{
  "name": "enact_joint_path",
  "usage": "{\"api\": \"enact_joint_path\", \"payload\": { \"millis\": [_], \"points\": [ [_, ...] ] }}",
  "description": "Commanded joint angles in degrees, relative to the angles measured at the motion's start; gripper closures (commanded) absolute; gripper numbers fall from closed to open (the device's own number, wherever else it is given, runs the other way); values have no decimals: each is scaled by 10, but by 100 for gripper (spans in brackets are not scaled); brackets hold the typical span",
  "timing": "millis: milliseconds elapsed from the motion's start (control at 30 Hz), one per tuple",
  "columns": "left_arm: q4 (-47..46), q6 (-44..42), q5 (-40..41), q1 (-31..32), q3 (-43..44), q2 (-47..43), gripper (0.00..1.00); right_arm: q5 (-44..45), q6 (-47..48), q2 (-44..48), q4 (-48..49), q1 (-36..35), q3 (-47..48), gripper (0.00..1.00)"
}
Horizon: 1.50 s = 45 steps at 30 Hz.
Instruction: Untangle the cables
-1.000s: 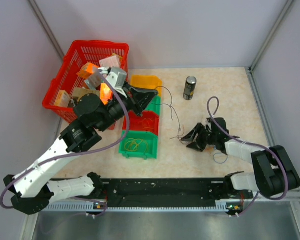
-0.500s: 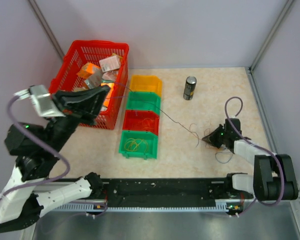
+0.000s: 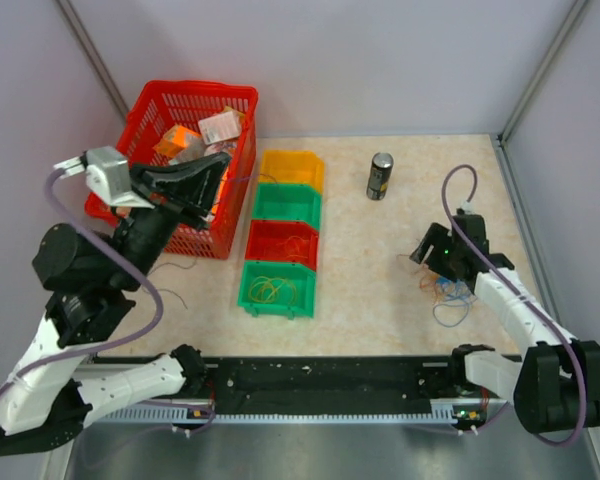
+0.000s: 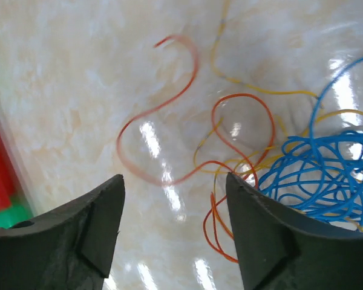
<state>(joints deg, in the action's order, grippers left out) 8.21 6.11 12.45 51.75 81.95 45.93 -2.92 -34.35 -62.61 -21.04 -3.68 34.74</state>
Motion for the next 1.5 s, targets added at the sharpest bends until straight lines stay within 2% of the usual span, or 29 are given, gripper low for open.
{"api": "enact_joint_path", "payload": {
  "millis": [0, 100, 167, 333, 467, 633, 900, 1167, 1333, 1433, 1467],
  "points": [
    [1, 32, -9, -1, 2, 28, 100, -1, 67, 41, -59, -80, 54, 25],
    [8, 55, -4, -1, 2, 46, 100, -15, 101, 83, -88, -124, 92, 19],
    [14, 65, -11, -1, 6, 59, 100, -67, 147, 116, -81, -150, 111, 19],
    [24, 83, -27, -2, 17, 82, 100, -231, 185, 191, 57, -196, 83, 18],
    [21, 103, -45, -2, 19, 93, 100, -322, 151, 180, 171, -196, 86, 18],
    [9, 130, -83, -2, 16, 108, 100, -448, 106, 109, 286, -198, 110, 19],
    [-2, 148, -99, -2, 7, 114, 100, -428, 48, 43, 376, -232, 105, 19],
    [-2, 149, -103, -4, 10, 113, 100, -373, 63, -20, 400, -313, 125, 19],
    [2, 147, -103, -5, 8, 110, 100, -378, 37, -31, 428, -317, 119, 36],
    [3, 145, -99, -7, 8, 112, 100, -402, 11, -27, 466, -317, 104, 55],
    [2, 144, -98, -8, 8, 112, 100, -402, 3, -24, 472, -317, 99, 65]
  ]
}}
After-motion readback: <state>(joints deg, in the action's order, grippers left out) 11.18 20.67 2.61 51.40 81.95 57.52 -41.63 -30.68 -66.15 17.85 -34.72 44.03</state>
